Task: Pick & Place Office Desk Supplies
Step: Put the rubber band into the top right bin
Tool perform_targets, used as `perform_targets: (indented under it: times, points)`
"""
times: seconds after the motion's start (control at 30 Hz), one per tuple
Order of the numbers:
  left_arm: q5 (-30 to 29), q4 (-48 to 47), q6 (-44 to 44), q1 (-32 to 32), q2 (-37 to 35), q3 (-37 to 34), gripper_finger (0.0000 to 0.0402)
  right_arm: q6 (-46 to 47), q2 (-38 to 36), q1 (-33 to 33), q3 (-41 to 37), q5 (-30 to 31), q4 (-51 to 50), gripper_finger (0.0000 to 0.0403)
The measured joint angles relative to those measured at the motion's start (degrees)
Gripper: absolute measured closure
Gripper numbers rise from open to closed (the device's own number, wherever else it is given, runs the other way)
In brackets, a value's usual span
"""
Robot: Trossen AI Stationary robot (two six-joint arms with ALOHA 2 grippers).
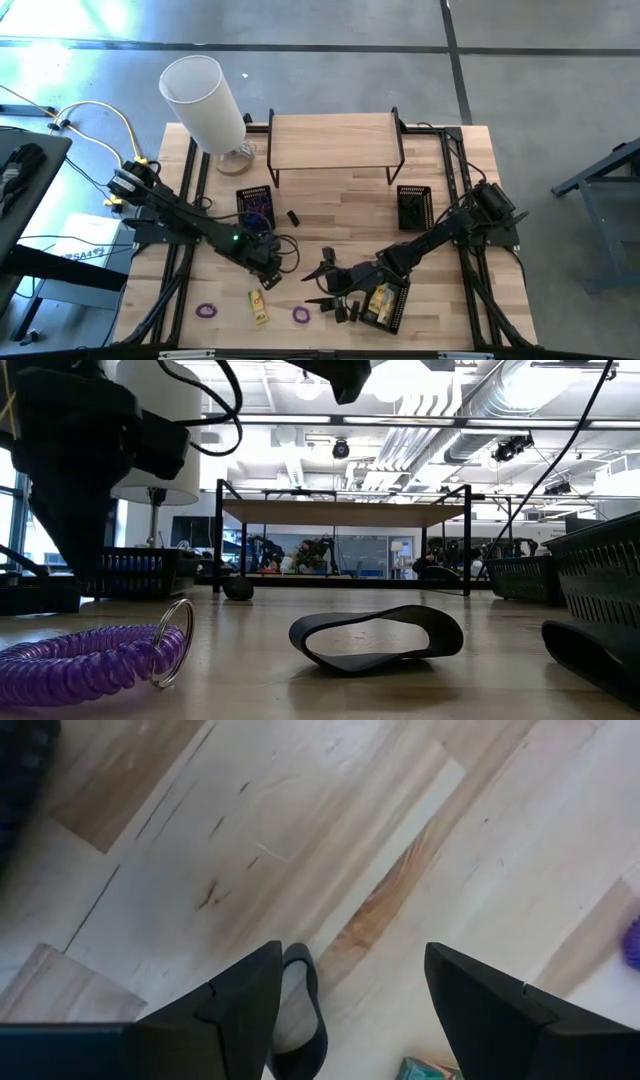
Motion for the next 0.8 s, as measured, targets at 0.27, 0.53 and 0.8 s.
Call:
perform_targets:
  times: [0.27, 0.53, 0.8]
  points:
    - [-1.87, -0.1, 0.84, -3.07, 0.0, 0.0, 0.0164, 0.08, 0.02, -0.04, 0.0, 0.17, 1.79, 0.0172]
    - [-1.48, -0.46, 5.48, -4.74, -0.05, 0.0, 0.0164, 1.18, 0.07, 0.07, 0.0, 0.15, 1.77, 0.0172]
    - [-4.5, -1.59, 6.87, -4.56, -0.09, 0.0, 0.0164, 1.39, 0.09, 0.1, 0.01, -0.28, 1.51, 0.0172]
